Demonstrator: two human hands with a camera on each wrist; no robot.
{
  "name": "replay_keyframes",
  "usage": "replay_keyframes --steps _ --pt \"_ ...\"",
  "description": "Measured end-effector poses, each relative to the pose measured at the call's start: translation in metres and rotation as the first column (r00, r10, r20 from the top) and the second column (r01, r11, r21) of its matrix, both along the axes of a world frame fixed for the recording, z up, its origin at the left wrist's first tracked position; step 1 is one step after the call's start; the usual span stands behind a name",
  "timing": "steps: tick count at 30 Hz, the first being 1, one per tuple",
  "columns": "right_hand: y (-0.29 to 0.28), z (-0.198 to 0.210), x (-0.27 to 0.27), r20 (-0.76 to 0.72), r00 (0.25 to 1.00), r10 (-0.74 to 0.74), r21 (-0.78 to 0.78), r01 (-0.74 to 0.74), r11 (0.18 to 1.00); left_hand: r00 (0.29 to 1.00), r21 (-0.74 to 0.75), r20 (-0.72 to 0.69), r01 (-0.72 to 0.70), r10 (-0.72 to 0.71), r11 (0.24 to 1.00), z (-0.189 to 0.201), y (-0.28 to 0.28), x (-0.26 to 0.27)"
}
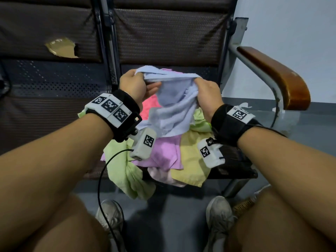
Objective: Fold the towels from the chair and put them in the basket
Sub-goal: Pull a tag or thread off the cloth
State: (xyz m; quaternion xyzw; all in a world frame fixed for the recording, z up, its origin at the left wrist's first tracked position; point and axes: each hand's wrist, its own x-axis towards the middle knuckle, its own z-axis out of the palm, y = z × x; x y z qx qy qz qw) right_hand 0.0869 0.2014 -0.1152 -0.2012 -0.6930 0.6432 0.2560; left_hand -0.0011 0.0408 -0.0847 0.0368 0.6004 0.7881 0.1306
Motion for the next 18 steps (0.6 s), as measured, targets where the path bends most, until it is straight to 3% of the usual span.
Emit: replay_keyframes --steps 3,4,6,7,8,11,15,18 --pt "0.003 0.001 0.008 0.031 0.998 0.053 0.295 -0.06 0.954 0.998 0.056 -0.001 -0.066 0.066 0.996 0.001 -0.001 -0.007" --pt "0.005 0.001 0.012 0.081 0.993 0.083 0.46 -0.111 0.881 0.997 0.038 -0.024 -0.078 0.079 0.996 0.002 -0.002 -0.01" --pt "0.011 -0.005 0.016 0.287 0.955 0.081 0.744 -0.275 0.608 0.994 -0.048 -0.05 -0.103 0.1 0.994 0.003 -0.004 -0.018" --pt "0.014 -0.011 0.018 0.41 0.911 0.033 0.792 -0.374 0.483 0.993 -0.07 -0.041 -0.115 0.113 0.991 0.003 -0.006 -0.021" --pt "0.017 -0.015 0.02 0.51 0.86 -0.021 0.779 -0.452 0.435 0.992 -0.069 -0.029 -0.124 0.123 0.99 0.004 -0.008 -0.024" --pt "0.029 -0.028 0.025 0.593 0.802 -0.071 0.689 -0.459 0.561 0.991 -0.057 -0.015 -0.134 0.133 0.989 -0.001 -0.013 -0.028" --pt "0.039 -0.032 0.022 0.423 0.906 -0.03 0.495 -0.203 0.845 0.991 -0.019 0.019 -0.131 0.131 0.991 -0.013 -0.02 -0.026" --pt "0.04 -0.028 0.019 0.281 0.959 -0.025 0.315 -0.067 0.947 0.992 -0.099 0.015 -0.125 0.127 0.987 -0.02 -0.023 -0.028"
